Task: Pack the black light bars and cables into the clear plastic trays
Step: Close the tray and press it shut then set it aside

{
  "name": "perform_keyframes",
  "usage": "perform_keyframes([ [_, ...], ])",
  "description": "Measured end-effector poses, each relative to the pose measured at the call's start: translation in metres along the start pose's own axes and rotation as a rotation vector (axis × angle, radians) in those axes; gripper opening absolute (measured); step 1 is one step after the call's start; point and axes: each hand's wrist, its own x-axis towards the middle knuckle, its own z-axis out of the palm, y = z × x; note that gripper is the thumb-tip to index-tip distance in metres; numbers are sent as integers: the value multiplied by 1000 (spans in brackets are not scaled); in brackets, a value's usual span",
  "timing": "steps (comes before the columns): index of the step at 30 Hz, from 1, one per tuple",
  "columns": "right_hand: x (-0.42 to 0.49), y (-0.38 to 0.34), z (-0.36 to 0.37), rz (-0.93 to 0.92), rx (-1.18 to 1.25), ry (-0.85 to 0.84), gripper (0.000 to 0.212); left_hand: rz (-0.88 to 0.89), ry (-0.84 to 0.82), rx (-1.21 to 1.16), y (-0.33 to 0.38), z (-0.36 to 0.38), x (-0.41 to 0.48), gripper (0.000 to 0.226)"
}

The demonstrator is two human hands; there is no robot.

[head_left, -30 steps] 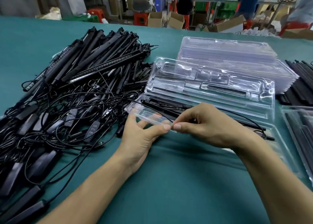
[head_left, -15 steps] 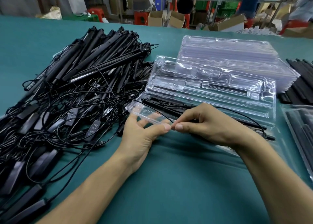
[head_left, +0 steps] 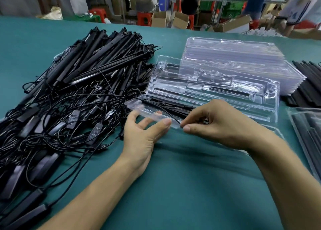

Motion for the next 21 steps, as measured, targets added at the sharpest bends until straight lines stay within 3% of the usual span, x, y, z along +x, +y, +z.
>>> perform_keyframes([
  [8, 4, 6, 10, 18, 349, -30, 12, 70, -28, 141, -8, -3, 0, 117],
  [21, 4, 16, 8, 36, 314, -114, 17, 50, -38, 189, -8, -8, 2, 125],
])
